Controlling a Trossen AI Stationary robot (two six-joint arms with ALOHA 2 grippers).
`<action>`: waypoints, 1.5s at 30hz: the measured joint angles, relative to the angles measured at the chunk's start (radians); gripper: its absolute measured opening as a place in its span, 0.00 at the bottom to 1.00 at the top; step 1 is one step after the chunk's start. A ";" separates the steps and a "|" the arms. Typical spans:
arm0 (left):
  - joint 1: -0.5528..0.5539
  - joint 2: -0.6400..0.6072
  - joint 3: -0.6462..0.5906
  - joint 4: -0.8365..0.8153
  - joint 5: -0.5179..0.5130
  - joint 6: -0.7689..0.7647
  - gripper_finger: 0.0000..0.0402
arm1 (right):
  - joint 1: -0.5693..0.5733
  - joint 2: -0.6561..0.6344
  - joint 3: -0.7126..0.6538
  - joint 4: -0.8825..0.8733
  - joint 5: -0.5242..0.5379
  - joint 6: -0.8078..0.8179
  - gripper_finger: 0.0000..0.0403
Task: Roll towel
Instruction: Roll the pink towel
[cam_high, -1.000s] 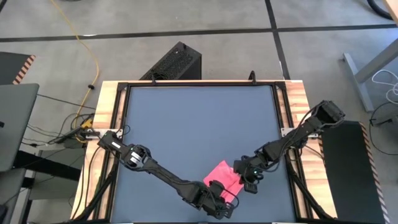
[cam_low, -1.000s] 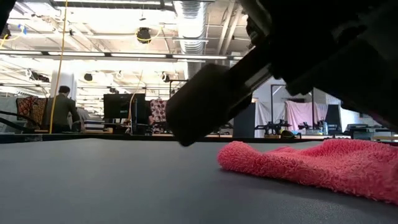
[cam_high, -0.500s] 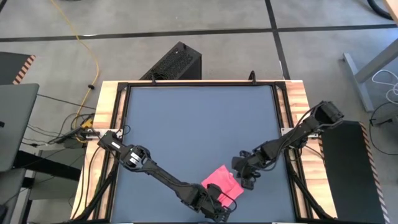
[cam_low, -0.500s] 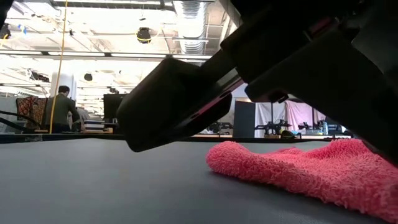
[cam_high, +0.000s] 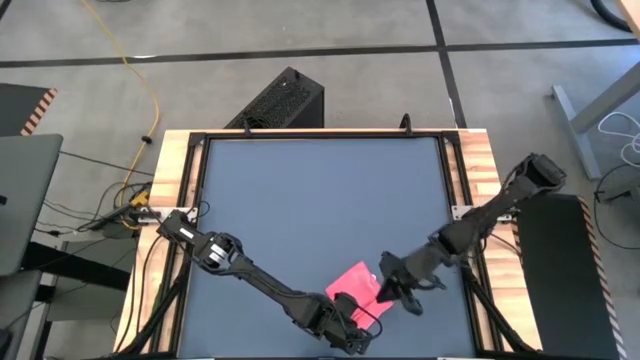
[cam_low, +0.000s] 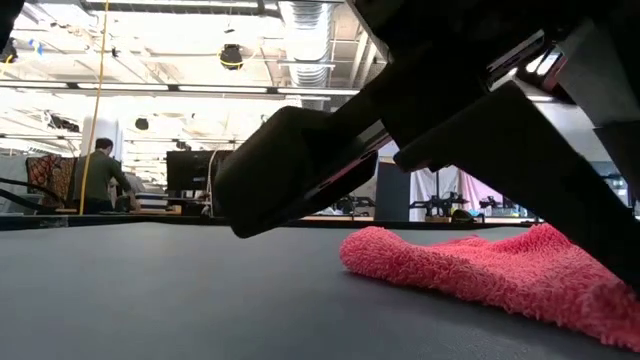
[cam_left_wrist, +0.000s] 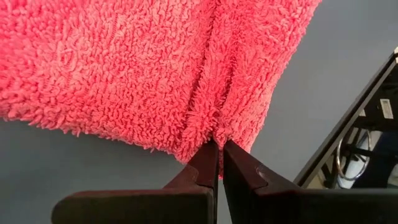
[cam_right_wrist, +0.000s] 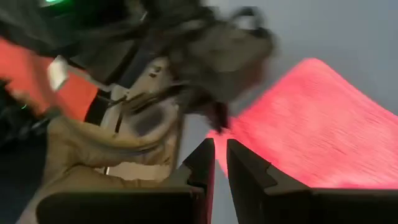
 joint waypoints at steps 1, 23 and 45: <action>0.001 0.000 0.000 0.001 -0.001 0.006 0.00 | 0.030 0.000 0.000 0.017 0.026 -0.025 0.18; 0.044 -0.050 0.000 -0.159 0.024 0.132 0.00 | 0.346 0.060 -0.035 0.060 0.610 -0.109 0.15; 0.142 -0.074 0.000 -0.199 0.162 0.274 0.00 | 0.256 0.203 -0.134 0.185 0.467 -0.109 0.17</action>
